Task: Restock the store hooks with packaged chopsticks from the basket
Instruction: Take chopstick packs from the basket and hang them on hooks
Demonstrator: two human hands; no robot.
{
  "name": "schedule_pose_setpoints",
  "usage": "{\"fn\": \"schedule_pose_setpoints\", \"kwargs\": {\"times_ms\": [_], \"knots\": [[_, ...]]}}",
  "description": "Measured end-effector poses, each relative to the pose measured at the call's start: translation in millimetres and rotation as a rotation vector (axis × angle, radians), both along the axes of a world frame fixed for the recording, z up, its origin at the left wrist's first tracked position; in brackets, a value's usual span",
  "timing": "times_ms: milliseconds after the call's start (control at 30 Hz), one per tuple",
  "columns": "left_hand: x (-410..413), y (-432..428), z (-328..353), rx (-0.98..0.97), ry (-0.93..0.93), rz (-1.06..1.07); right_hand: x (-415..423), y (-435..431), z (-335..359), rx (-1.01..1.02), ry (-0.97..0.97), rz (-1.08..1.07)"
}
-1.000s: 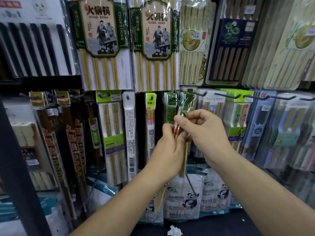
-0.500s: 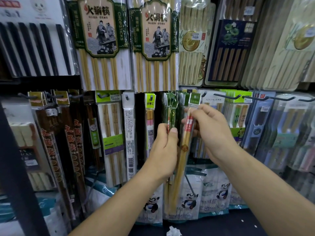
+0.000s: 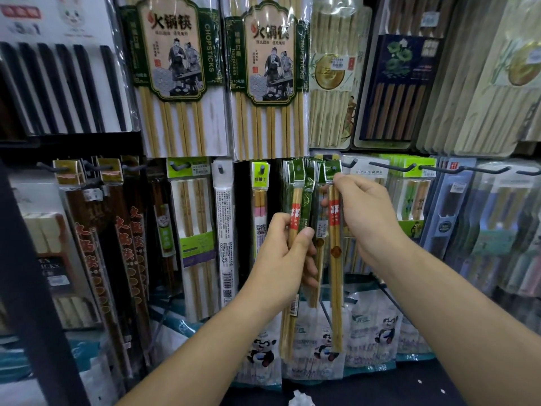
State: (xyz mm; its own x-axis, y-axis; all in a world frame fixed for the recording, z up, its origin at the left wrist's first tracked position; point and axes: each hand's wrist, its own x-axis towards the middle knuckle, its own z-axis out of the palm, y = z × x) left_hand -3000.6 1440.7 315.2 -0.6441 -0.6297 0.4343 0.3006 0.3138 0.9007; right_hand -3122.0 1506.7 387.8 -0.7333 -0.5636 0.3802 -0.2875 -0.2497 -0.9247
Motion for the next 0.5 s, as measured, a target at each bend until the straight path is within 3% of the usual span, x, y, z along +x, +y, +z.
{"fn": "schedule_pose_setpoints", "kwargs": {"times_ms": [333,500], "knots": [[2.3,0.9,1.3,0.003,0.010,0.026,-8.8,-7.2,-11.6,0.080,0.104,-0.112],[2.7,5.6,8.0,0.065,0.068,-0.007,-4.9,2.7,-16.7,0.018,0.203,-0.204]]}}
